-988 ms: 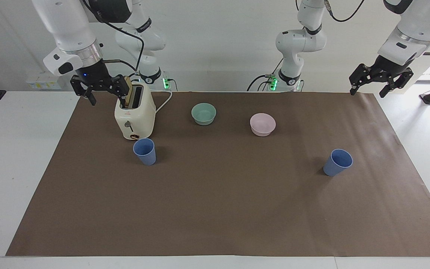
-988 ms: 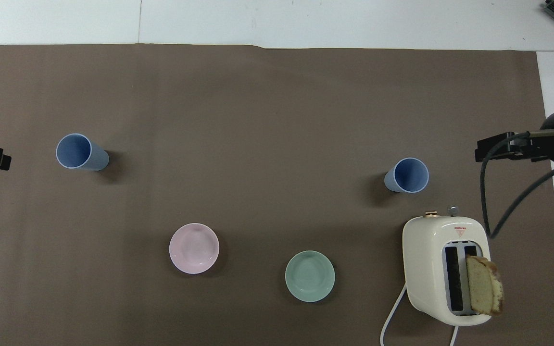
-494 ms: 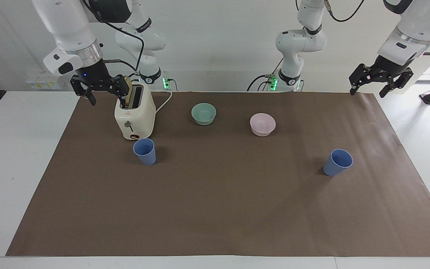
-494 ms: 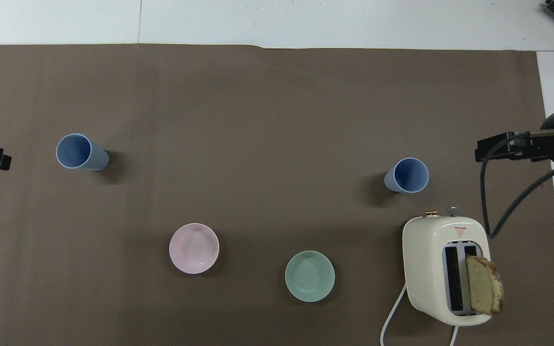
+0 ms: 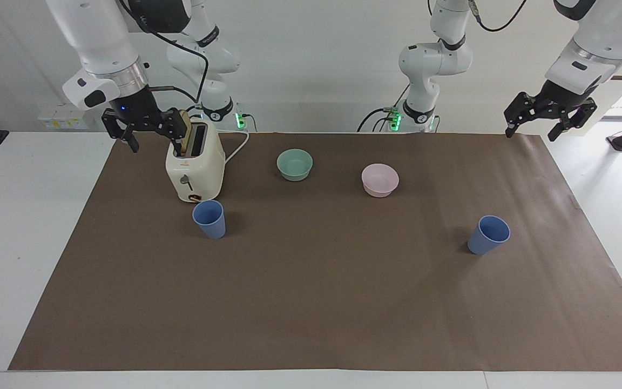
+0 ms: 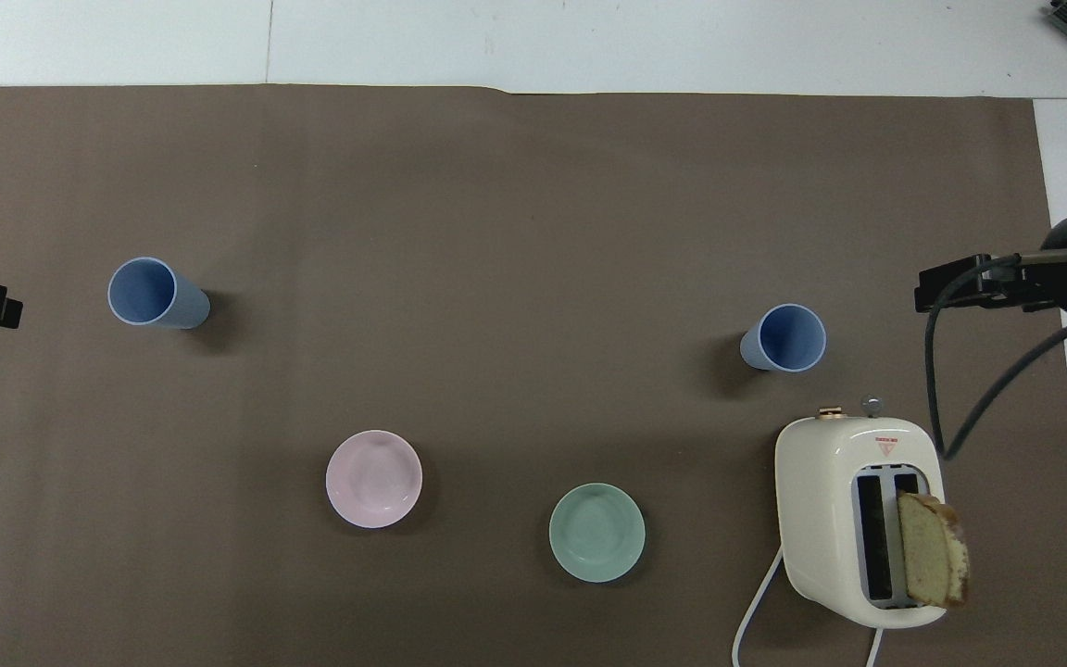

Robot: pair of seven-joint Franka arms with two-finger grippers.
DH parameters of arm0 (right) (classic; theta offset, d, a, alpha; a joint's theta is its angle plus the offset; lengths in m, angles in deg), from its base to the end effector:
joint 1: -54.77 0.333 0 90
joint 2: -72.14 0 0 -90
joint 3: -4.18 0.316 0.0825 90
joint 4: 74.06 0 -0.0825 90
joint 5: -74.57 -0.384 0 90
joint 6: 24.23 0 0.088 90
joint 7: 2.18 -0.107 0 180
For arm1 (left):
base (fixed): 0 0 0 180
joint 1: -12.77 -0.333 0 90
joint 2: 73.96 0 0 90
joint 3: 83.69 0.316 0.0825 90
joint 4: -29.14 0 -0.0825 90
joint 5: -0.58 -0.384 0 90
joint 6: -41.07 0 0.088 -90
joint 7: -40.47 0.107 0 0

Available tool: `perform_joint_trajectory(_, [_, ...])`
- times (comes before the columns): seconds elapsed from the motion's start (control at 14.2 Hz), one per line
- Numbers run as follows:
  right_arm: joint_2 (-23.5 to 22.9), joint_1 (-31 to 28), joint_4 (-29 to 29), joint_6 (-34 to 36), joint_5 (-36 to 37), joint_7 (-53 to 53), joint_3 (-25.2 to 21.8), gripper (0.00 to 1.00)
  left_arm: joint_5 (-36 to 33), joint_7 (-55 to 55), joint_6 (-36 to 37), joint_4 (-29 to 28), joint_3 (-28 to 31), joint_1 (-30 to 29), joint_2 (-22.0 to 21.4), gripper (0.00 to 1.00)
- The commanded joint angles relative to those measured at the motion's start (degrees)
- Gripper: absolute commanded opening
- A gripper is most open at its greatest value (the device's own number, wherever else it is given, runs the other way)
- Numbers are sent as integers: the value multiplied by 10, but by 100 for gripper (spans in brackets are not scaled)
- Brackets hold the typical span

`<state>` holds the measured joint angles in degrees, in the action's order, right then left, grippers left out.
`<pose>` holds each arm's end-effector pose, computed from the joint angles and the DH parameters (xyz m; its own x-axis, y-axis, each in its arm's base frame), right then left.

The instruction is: Stack blue cups with both arms

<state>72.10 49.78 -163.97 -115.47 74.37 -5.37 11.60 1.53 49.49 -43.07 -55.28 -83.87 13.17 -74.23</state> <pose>0.5565 0.0240 0.6268 0.9997 -0.0134 0.0223 -0.0132 -0.9999 -0.0048 0.5425 -0.0074 0.6636 0.9857 -0.1684 0.0024 -0.1684 -0.9856 0.0163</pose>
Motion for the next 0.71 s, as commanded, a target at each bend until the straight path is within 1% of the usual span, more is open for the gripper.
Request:
perform_joint_trajectory(0.0, [14, -11, -16, -10, -1, 13, 6, 100, -1, 1, -4, -16, 3, 5, -15, 100])
perform_joint_trajectory(0.42, [14, -11, -17, -10, -1, 13, 6, 100, -1, 0, -8, -18, 1, 5, -15, 100])
perform_joint_trajectory(0.63, [14, -11, -17, -10, -1, 13, 6, 100, 0, 0, -21, -20, 1, 4, -15, 100])
